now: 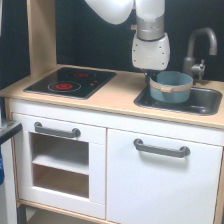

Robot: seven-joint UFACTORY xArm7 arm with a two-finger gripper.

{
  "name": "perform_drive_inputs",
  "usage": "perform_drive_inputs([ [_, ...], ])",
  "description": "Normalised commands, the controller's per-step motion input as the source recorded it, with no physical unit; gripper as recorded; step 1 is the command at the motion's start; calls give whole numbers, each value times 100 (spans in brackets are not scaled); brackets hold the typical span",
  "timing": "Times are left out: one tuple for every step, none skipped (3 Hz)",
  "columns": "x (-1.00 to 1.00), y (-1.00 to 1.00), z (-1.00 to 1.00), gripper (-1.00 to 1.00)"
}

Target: Place the pot in the sink

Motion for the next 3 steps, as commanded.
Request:
perform_drive_inputs([
  [-1, 3, -18, 55],
  [0, -7, 14, 97],
  [1, -7, 43, 100],
])
